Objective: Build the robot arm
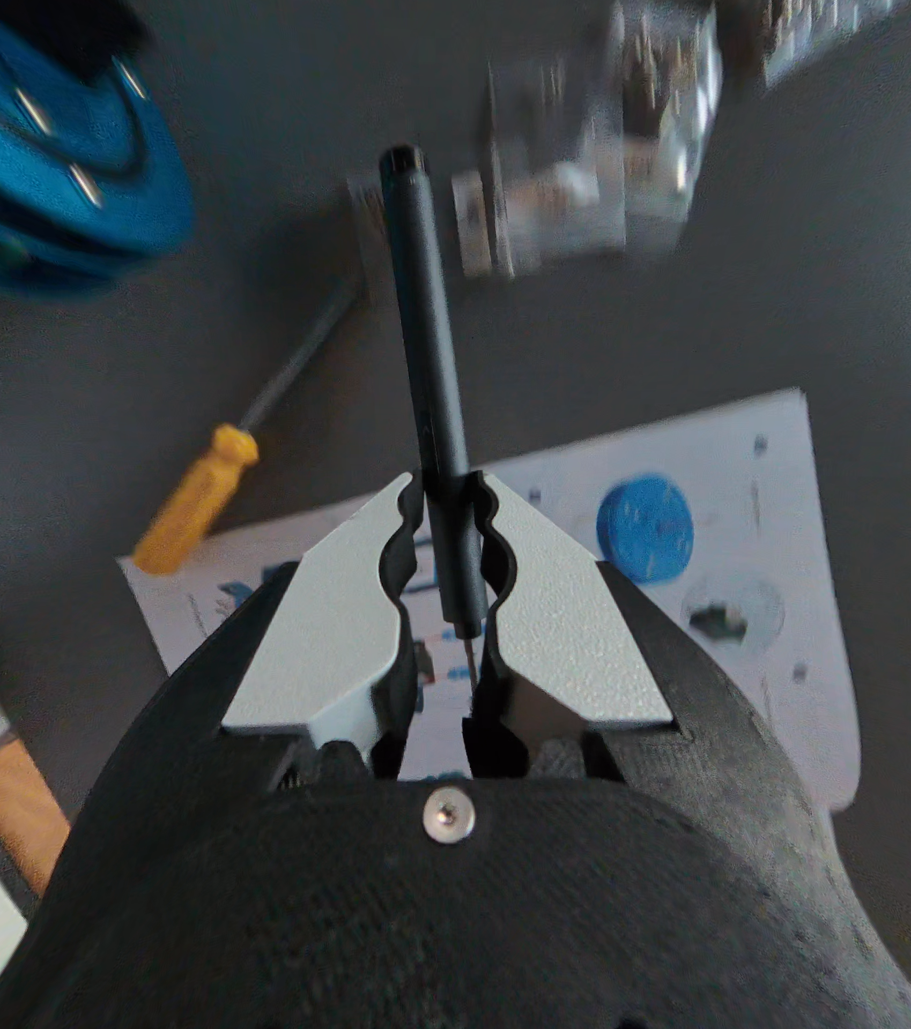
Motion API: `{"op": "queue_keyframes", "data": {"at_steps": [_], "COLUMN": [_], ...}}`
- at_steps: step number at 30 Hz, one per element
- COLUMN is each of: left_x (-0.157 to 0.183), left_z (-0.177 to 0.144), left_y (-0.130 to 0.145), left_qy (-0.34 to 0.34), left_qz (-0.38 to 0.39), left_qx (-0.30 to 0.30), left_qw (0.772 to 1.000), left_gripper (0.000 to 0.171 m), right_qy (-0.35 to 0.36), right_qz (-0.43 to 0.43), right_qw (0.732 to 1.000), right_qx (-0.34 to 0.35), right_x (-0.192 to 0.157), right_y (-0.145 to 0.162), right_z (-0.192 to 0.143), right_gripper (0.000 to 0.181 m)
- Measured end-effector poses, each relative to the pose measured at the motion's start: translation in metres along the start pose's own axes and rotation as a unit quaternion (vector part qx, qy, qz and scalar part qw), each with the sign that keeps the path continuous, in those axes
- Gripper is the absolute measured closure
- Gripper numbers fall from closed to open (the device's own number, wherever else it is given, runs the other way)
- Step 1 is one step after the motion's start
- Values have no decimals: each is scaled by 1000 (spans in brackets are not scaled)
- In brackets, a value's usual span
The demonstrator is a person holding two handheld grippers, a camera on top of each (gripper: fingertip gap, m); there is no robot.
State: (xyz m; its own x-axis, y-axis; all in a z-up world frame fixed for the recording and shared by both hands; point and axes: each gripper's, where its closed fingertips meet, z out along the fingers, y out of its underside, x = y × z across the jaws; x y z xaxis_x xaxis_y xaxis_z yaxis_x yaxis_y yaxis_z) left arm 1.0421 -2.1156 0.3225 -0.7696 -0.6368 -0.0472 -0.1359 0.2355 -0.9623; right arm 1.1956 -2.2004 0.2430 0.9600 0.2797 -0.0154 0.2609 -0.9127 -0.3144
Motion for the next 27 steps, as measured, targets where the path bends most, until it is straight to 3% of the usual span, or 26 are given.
{"op": "queue_keyframes", "data": {"at_steps": [4,10,17,21,25,27], "left_x": [-1,0,0,0,1,1], "left_z": [0,0,0,0,1,1], "left_y": [1,0,1,1,0,0], "left_qy": [0,1,1,0,0,1], "left_qz": [-4,-3,-1,1,6,6], "left_qx": [1,3,3,4,6,8], "left_qw": [1000,1000,1000,1000,1000,1000], "left_gripper": [160,160,160,160,160,160], "right_qy": [46,35,44,40,45,49], "right_qz": [28,14,-54,-60,-60,-37], "right_qw": [998,999,993,990,992,997], "right_qx": [-13,3,-97,-124,-100,-55], "right_x": [-2,-5,-8,-9,-7,-3], "right_y": [41,15,-3,-5,-3,-8], "right_z": [6,6,23,24,17,2], "right_gripper": [164,154,155,165,165,166]}}
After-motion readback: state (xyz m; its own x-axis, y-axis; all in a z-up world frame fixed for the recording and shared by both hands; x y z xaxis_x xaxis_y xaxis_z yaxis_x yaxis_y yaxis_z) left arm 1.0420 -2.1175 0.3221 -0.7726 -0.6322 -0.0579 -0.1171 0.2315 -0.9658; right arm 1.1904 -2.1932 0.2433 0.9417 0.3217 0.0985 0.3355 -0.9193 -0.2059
